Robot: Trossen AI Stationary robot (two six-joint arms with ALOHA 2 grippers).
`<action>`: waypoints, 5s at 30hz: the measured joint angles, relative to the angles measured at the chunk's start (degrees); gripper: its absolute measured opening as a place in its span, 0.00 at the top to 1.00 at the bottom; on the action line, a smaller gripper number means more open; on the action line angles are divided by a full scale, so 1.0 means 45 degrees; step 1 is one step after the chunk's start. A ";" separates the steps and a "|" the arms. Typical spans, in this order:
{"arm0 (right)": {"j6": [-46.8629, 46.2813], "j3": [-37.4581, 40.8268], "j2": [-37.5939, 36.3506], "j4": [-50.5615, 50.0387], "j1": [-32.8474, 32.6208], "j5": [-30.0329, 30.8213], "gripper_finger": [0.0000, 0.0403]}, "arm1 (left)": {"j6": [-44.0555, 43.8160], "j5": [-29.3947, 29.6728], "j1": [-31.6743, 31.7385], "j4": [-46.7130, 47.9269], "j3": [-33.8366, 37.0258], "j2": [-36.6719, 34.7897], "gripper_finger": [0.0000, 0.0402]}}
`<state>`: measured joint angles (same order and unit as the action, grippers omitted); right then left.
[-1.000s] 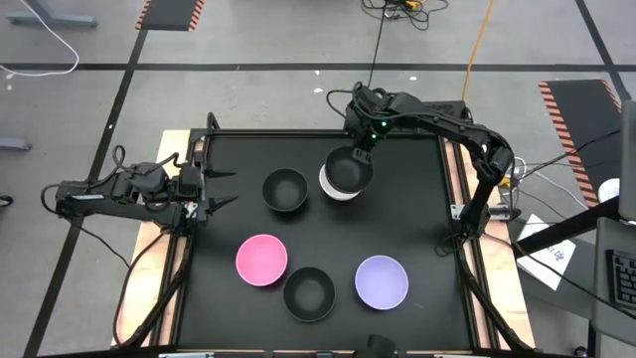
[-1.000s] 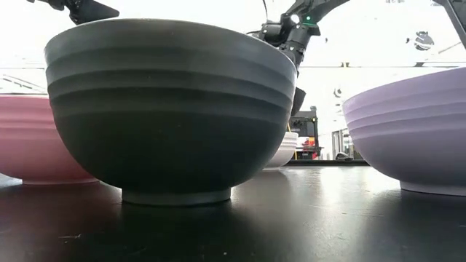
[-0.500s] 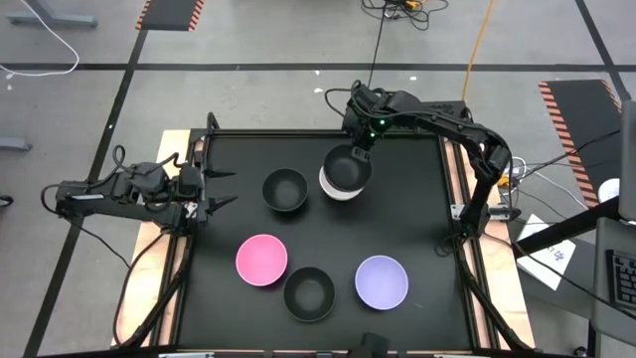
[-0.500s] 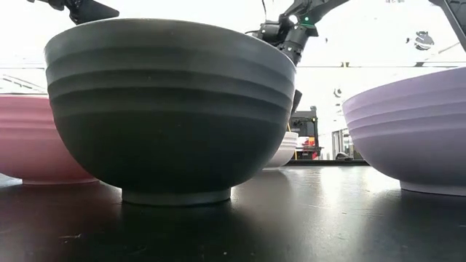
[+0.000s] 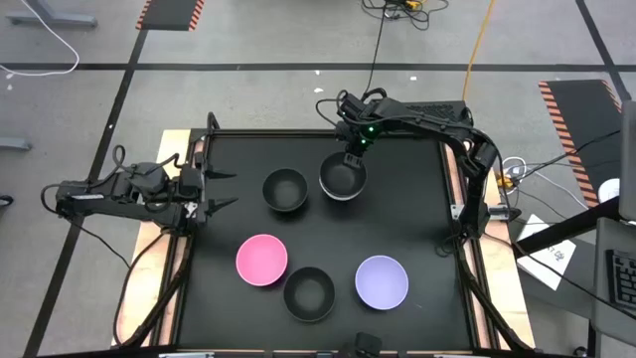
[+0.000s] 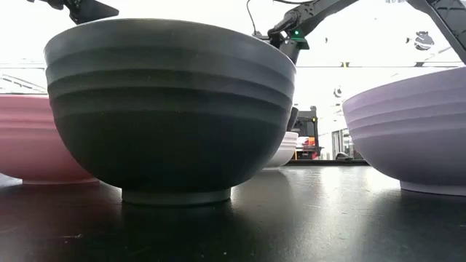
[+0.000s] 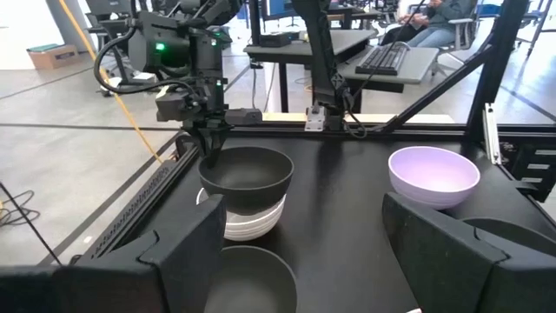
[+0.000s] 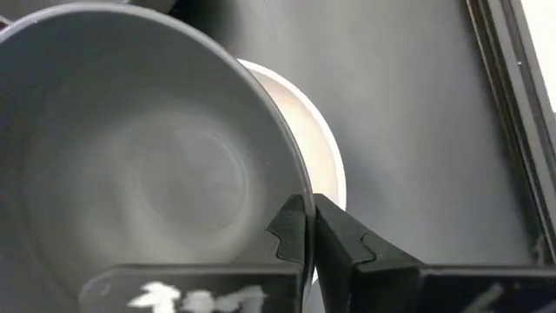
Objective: Nest bowls inside each other
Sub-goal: Stack the middle black bowl on top of the white bowl
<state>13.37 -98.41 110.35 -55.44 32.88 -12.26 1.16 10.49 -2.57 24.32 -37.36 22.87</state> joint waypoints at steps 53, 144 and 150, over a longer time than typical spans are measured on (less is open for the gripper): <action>-0.2157 -0.0010 0.1199 -0.0718 -0.2942 0.1358 1.00 | -0.0542 -0.0614 0.0000 0.0597 0.0005 0.0000 0.22; -0.2940 0.5162 -0.2530 0.1662 -0.3138 0.0399 1.00 | -0.0659 -0.0669 0.0005 0.0585 0.0005 0.0002 0.22; -0.2799 0.4842 -0.2517 0.1001 -0.3143 0.0364 1.00 | -0.0659 -0.0673 0.0005 0.0665 0.0005 0.0005 0.22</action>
<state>0.77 -76.62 99.02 -50.94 18.74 -10.63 -1.80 7.46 -2.55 27.31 -37.34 22.90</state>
